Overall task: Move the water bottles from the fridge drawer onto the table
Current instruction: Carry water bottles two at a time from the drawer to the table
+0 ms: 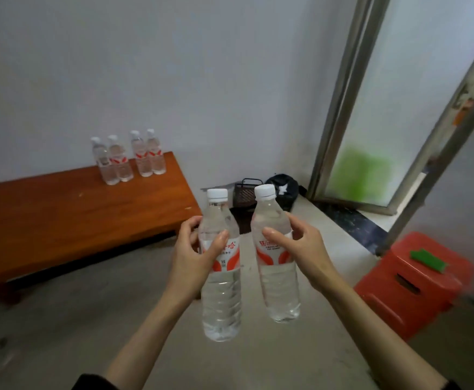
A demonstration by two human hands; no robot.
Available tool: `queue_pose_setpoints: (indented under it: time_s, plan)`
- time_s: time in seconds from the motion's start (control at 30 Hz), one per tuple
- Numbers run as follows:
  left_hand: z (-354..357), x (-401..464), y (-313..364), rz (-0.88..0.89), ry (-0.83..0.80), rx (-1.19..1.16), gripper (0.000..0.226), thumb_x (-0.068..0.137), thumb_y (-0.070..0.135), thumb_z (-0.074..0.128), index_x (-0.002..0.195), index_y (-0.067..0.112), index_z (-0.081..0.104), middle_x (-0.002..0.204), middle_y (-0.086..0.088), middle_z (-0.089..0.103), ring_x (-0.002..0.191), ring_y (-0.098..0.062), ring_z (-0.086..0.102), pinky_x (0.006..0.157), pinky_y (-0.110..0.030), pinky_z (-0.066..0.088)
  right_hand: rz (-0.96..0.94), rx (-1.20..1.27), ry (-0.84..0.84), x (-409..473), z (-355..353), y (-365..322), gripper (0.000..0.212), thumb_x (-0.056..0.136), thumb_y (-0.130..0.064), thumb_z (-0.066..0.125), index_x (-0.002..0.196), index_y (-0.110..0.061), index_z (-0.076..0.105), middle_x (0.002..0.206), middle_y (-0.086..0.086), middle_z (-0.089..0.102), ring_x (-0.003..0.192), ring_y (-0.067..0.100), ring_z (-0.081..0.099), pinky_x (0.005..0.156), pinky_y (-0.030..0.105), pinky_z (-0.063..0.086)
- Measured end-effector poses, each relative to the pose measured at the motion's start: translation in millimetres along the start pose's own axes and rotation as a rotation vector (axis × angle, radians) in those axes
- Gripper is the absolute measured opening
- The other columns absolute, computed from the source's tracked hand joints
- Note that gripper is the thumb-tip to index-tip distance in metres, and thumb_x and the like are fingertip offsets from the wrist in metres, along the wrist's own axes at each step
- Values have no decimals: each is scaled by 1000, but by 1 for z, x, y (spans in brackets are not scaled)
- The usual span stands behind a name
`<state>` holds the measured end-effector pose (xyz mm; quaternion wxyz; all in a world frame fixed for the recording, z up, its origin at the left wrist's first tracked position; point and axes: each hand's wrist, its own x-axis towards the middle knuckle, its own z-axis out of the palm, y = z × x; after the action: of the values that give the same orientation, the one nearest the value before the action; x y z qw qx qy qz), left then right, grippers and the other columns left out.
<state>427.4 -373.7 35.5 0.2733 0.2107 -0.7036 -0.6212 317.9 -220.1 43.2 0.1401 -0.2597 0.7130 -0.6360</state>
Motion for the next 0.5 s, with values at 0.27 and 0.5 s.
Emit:
queue_pose_setpoints:
  time_s: [0.27, 0.5]
  plan:
    - [-142, 71, -23, -41, 258, 5, 43, 82, 29, 61, 118, 29, 38, 103, 3, 58, 88, -10, 63, 66, -22, 53, -30, -5, -182, 87, 145, -4, 37, 61, -48, 70, 96, -41, 61, 95, -13, 70, 87, 6, 68, 73, 22, 55]
    - [-197, 152, -49, -67, 365, 78, 54, 81, 27, 63, 128, 21, 37, 113, 3, 55, 92, -11, 61, 69, -22, 52, -36, -39, -283, 182, 213, 14, 29, 73, -34, 73, 97, -41, 57, 101, -12, 67, 92, 8, 66, 78, 26, 55]
